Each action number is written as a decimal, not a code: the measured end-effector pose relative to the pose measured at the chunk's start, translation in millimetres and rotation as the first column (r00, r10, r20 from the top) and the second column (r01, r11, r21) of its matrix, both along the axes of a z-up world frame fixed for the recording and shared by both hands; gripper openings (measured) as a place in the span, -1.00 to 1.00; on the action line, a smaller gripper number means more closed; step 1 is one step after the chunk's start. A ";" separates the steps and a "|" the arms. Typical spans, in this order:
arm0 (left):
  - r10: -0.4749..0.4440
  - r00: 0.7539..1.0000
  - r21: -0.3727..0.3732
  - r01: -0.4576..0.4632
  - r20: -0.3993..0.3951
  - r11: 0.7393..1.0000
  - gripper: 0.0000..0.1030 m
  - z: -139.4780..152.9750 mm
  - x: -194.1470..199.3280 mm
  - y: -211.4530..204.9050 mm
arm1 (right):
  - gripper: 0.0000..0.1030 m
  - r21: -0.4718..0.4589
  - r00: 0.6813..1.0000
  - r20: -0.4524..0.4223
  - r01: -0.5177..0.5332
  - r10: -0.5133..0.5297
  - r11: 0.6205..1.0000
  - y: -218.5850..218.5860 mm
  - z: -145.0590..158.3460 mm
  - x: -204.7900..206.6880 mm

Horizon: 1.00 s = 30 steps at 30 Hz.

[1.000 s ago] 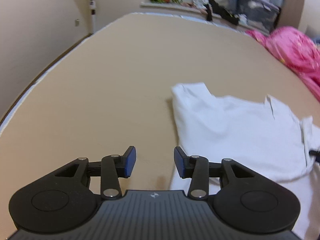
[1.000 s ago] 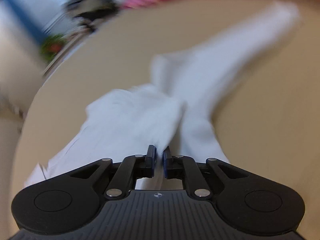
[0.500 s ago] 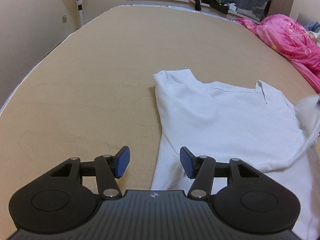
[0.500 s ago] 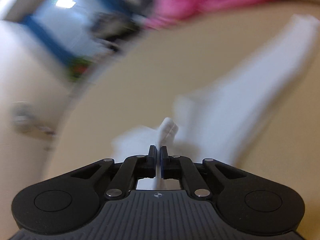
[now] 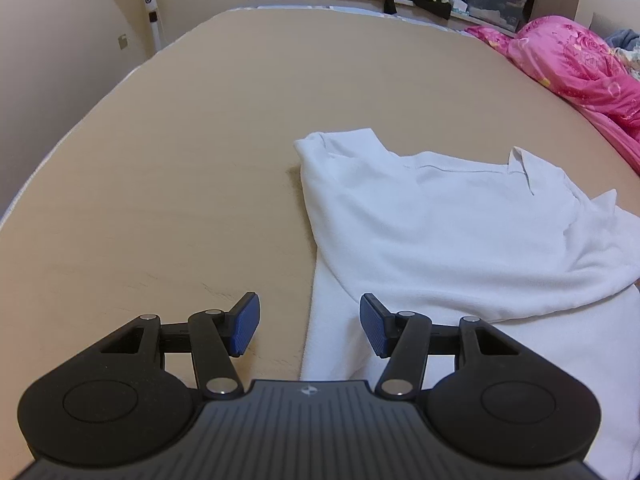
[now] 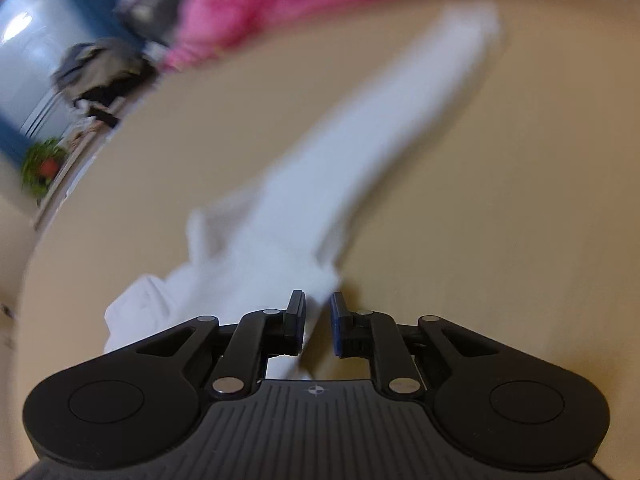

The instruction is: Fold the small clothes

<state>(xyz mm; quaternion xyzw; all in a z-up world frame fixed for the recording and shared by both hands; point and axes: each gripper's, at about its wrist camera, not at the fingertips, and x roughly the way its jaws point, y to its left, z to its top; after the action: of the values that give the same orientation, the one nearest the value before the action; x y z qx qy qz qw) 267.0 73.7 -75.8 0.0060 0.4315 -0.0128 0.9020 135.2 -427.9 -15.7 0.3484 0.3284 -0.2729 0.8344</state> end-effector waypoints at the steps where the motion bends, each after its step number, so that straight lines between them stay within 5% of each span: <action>1: -0.001 1.000 -0.009 0.001 -0.006 1.000 0.20 -1.4 1.3 0.1 | -0.70 -0.034 0.999 0.035 -0.010 0.011 0.999 3.2 9.8 -1.7; 4: 0.012 0.999 0.040 -0.010 -0.052 0.999 0.18 -14.3 8.6 -0.6 | -0.70 -0.004 0.995 0.099 -0.012 0.013 1.000 -0.7 16.2 -3.7; 7: 0.125 0.988 0.252 -0.099 -0.090 0.963 0.06 -29.2 15.5 4.5 | -0.70 0.072 0.997 0.046 -0.057 0.053 0.996 -9.3 2.4 6.8; 10: 0.197 0.979 0.068 -0.193 -0.056 0.979 -0.15 -10.0 16.0 29.9 | -0.66 0.084 1.000 0.023 -0.006 0.004 0.996 -23.2 4.1 0.1; 13: 0.092 0.996 -0.071 -0.092 -0.001 0.993 -0.13 3.5 13.4 22.1 | -0.66 0.061 0.993 0.092 -0.074 0.068 0.995 -24.3 15.3 1.0; 16: -0.038 0.999 -0.082 0.036 -0.024 0.996 -0.04 -3.0 13.3 -3.4 | -0.59 0.049 0.972 0.107 -0.216 0.210 0.975 -11.9 15.5 17.0; 20: -0.064 0.995 -0.016 0.063 -0.072 0.998 0.02 -20.7 18.6 -19.2 | -0.59 0.063 0.953 0.084 -0.296 0.290 0.953 -8.0 13.1 25.6; 22: -0.071 0.993 -0.016 0.070 -0.090 0.997 -0.66 -27.8 20.0 -21.1 | -0.59 0.070 0.950 0.084 -0.305 0.299 0.950 -9.9 15.2 26.2; 23: -0.074 0.995 -0.016 0.073 -0.074 0.997 -0.83 -25.2 19.4 -20.2 | -0.59 0.073 0.949 0.085 -0.309 0.303 0.948 -10.5 16.9 26.7; 26: -0.009 1.000 0.004 0.009 -0.018 1.000 -1.00 -8.1 14.5 -5.4 | -0.59 0.082 0.944 0.082 -0.325 0.319 0.942 -0.6 18.3 19.8; 30: 0.115 0.987 -0.052 -0.121 -0.110 0.991 -1.00 -14.8 17.2 28.5 | -0.59 0.097 0.935 0.042 -0.354 0.352 0.930 13.7 16.9 11.5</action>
<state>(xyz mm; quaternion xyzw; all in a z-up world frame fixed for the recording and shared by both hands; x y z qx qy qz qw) 284.2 102.2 -90.6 -0.0466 0.4783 0.0279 0.8765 146.6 -414.2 1.2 0.3296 0.3893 -0.0970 0.8546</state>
